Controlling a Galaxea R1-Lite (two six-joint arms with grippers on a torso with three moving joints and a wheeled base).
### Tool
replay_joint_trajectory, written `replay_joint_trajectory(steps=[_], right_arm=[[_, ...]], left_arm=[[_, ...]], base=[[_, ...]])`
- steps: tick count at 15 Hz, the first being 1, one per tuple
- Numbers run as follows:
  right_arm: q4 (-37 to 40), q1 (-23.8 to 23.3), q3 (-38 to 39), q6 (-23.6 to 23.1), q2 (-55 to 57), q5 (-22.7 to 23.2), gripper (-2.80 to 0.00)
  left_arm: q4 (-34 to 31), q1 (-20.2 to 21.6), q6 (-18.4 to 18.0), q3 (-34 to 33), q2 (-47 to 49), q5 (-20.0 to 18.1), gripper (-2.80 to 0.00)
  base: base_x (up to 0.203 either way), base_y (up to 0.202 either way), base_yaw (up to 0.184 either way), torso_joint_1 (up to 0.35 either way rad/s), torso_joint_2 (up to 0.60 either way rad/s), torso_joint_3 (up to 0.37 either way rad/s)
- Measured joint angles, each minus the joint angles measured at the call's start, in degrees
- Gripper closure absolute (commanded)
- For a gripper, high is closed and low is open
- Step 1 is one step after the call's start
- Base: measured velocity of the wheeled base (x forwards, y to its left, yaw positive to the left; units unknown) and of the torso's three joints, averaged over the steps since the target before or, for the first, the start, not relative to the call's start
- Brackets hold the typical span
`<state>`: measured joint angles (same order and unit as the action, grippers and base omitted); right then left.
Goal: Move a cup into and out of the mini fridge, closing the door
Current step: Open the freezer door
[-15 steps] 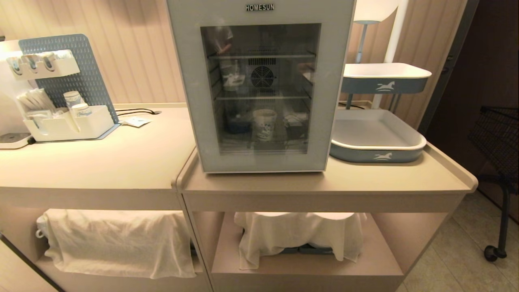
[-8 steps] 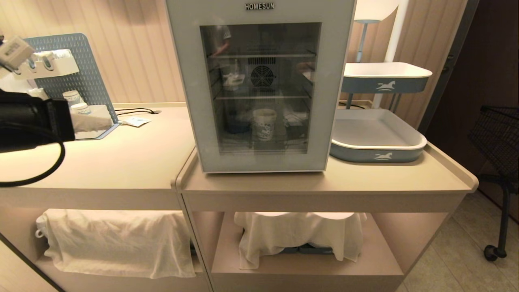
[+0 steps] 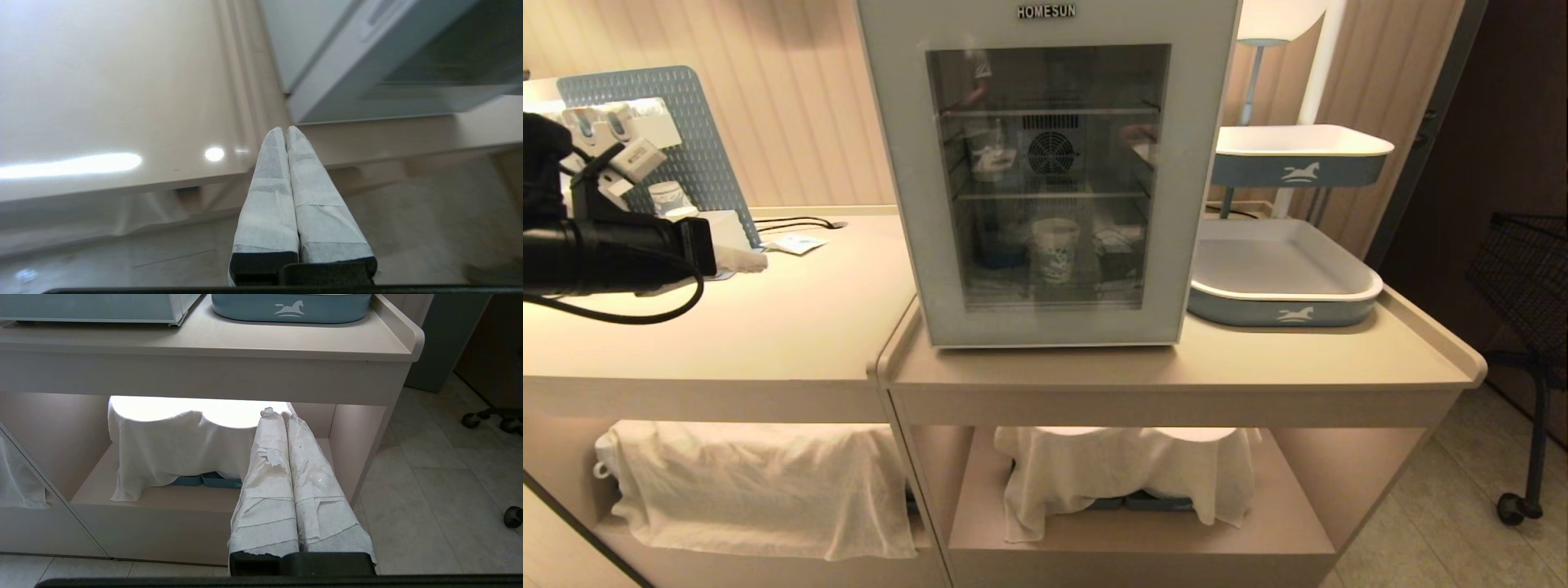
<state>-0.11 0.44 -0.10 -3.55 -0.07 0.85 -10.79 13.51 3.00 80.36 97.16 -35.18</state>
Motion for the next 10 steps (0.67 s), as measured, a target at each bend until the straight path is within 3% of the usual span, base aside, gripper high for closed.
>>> replay_joint_trajectory(steps=[2, 4, 8, 10], right_arm=[[0.00, -0.04, 0.00, -0.02, 0.00, 0.00, 0.00], [0.00, -0.04, 0.00, 0.00, 0.00, -0.01, 0.00], [-0.02, -0.02, 0.00, -0.02, 0.00, 0.00, 0.00], [-0.02, -0.02, 0.00, -0.02, 0.00, -0.01, 0.00]], left_arm=[[0.12, 0.70, 0.31, 1.54, 2.39, -5.19, 0.00], [1.59, 0.96, 0.05, 2.61, 4.42, -5.36, 0.00], [13.09, 0.68, 0.52, 3.02, 8.69, -5.36, 0.00], [14.62, 0.57, 0.52, 3.13, 10.39, -5.31, 0.00]], base=[[0.000, 0.000, 0.000, 0.000, 0.00, 0.000], [0.000, 0.000, 0.000, 0.000, 0.00, 0.000], [0.000, 0.000, 0.000, 0.000, 0.00, 0.000], [0.000, 0.000, 0.000, 0.000, 0.00, 0.000]])
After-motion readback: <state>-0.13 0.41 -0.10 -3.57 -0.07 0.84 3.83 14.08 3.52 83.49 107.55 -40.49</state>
